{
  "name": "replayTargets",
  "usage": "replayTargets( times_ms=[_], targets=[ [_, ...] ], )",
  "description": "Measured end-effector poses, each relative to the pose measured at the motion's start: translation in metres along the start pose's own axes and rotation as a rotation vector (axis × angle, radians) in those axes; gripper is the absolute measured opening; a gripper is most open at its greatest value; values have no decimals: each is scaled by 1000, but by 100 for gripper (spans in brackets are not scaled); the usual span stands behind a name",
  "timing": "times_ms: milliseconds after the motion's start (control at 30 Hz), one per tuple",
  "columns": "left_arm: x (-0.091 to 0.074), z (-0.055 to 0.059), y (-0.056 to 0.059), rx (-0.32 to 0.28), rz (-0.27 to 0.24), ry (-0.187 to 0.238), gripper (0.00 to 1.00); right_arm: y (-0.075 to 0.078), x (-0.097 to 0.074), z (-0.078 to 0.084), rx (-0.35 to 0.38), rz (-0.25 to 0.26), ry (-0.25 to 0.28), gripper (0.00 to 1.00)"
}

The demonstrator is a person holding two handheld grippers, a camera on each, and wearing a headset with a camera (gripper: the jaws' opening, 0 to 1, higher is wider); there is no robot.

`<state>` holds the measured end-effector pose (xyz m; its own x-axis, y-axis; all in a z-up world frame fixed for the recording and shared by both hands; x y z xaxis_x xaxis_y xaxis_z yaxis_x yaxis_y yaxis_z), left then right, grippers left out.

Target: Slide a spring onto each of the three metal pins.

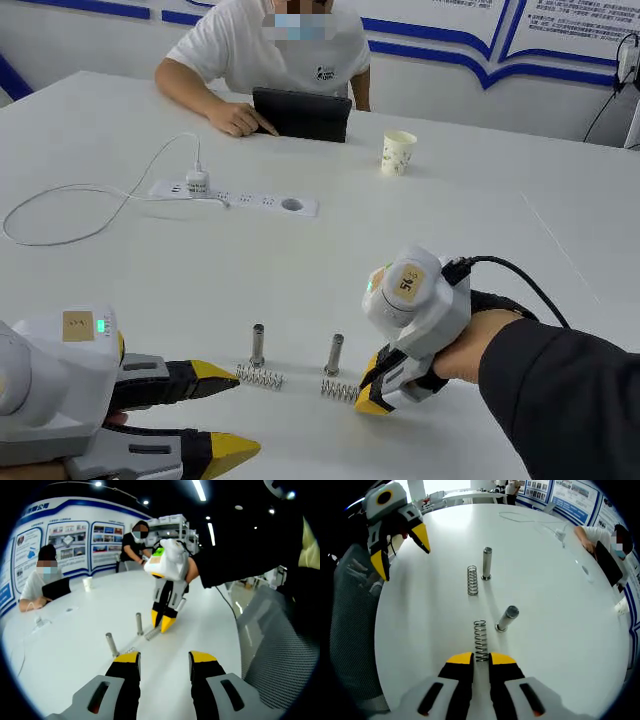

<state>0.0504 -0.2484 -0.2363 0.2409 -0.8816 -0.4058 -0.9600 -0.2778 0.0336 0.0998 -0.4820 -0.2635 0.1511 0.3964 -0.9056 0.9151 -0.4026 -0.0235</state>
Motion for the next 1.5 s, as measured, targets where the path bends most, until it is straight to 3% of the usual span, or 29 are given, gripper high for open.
replayTargets(
  times_ms=[500, 933, 1200, 1500],
  targets=[
    [2, 1, -1, 3, 3, -11, 39, -6, -4, -1, 2, -9, -6, 11],
    [22, -5, -2, 37, 53, -29, 37, -37, -27, -14, -74, -40, 10, 11],
    [34, -8, 3, 69, 99, -44, 37, -57, -37, -25, -138, -64, 4, 11],
    [40, -10, 9, 97, 133, -47, 35, -69, -44, -38, -195, -76, 9, 11]
  ],
)
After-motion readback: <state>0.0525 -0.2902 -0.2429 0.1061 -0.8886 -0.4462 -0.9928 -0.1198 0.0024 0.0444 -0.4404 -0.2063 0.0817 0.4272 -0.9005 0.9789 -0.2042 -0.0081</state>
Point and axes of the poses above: the centre of the closed fingertips' face, and the gripper's own axes: x roughly forward along the fingers, y roughly to its right, z roughly out of its underside, the point moved 10 cm from there along -x, roughly backward along the fingers, and after that the axes turned 2 degrees about -z, right-handed, at the moved point
